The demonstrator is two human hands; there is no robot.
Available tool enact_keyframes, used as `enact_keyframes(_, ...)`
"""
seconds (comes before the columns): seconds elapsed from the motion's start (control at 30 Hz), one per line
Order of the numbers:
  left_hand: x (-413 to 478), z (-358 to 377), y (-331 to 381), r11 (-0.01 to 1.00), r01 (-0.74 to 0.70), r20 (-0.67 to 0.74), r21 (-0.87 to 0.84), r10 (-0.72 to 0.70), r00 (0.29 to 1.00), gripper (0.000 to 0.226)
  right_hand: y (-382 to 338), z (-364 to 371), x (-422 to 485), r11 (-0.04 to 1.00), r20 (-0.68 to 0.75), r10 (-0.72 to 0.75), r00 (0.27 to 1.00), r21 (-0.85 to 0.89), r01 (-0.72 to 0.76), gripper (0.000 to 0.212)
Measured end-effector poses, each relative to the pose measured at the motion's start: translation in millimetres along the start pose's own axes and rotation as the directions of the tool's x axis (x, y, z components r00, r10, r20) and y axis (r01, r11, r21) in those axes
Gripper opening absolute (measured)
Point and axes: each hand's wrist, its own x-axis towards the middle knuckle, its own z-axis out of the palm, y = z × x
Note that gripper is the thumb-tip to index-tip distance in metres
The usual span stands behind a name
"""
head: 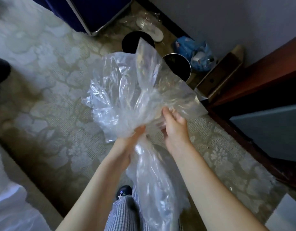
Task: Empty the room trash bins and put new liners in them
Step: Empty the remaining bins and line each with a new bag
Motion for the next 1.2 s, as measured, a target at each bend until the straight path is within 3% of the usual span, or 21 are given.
enact_keyframes(0.23,34.9,-8.8,26.1,0.982,0.082,-0.231,-0.172,-0.121,0.966,0.081,-24.6,28.9,23.0,0.94,0.063,0.188,0.98,0.277,-0.198,0.014)
enact_keyframes(0.37,53.0,-30.6,42.7,0.973,0.15,-0.3,-0.174,-0.197,0.933,0.044,-30.5,61.2,34.8,0.888,0.122,0.243,0.962,0.371,-0.271,0.032)
enact_keyframes(0.5,72.4,-56.0,61.7,0.973,0.186,-0.348,-0.138,-0.224,0.91,0.094,-34.0,92.8,49.2,0.932,0.174,0.171,0.97,0.289,-0.216,0.047)
enact_keyframes(0.57,80.1,-67.1,77.8,0.968,0.222,-0.345,-0.117,-0.249,0.905,0.086,-39.7,109.7,54.7,0.955,0.291,0.145,0.946,0.21,-0.211,0.08)
enact_keyframes(0.63,89.7,-79.5,96.9,0.965,0.243,-0.331,-0.1,-0.263,0.906,0.061,-45.8,131.6,58.4,0.964,0.381,0.178,0.907,0.119,-0.239,0.084)
enact_keyframes(0.7,99.7,-96.6,119.4,0.966,0.245,-0.294,-0.081,-0.258,0.92,0.047,-50.9,160.6,61.8,0.97,0.323,0.225,0.919,0.019,-0.244,0.063)
enact_keyframes(0.77,108.0,-114.5,147.1,0.972,0.221,-0.232,-0.073,-0.232,0.945,0.06,-51.4,190.3,69.2,0.97,0.198,0.244,0.949,-0.071,-0.234,0.043)
enact_keyframes(0.83,118.6,-133.2,170.8,0.985,0.164,-0.203,-0.057,-0.172,0.964,0.069,-50.8,217.6,81.0,0.966,0.121,0.256,0.959,-0.08,-0.248,0.04)
enact_keyframes(0.87,124.3,-142.7,181.1,0.989,0.139,-0.201,-0.043,-0.145,0.969,0.06,-50.0,229.0,87.6,0.963,0.094,0.268,0.959,-0.062,-0.263,0.041)
enact_keyframes(0.93,136.3,-159.2,204.6,0.997,0.075,-0.218,0.006,-0.072,0.973,0.018,-47.8,247.1,103.6,0.956,0.039,0.293,0.955,-0.024,-0.292,0.047)
enact_keyframes(0.97,144.7,-167.3,217.4,0.999,0.035,-0.247,0.028,-0.027,0.969,0.01,-47.1,254.0,112.6,0.955,-0.004,0.295,0.956,-0.009,-0.295,0.047)
enact_keyframes(1.0,156.2,-178.9,225.6,0.997,0.018,-0.278,0.073,0.003,0.96,0.021,-46.2,260.3,121.9,0.955,-0.048,0.296,0.954,0.007,-0.296,0.046)
enact_keyframes(1.07,181.4,-200.3,238.5,0.959,0.106,-0.33,0.264,-0.014,0.944,0.034,-47.2,267.5,140.5,0.955,-0.109,0.296,0.949,0.025,-0.295,0.046)
enact_keyframes(1.13,206.4,-214.0,250.1,0.843,0.321,-0.435,0.432,-0.117,0.893,0.044,-53.1,271.6,158.5,0.958,-0.16,0.286,0.945,0.018,-0.287,0.046)
enact_keyframes(1.2,229.2,-225.6,250.2,0.749,0.445,-0.474,0.491,-0.199,0.858,0.046,-60.1,276.6,175.6,0.961,-0.181,0.271,0.946,-0.012,-0.277,0.046)
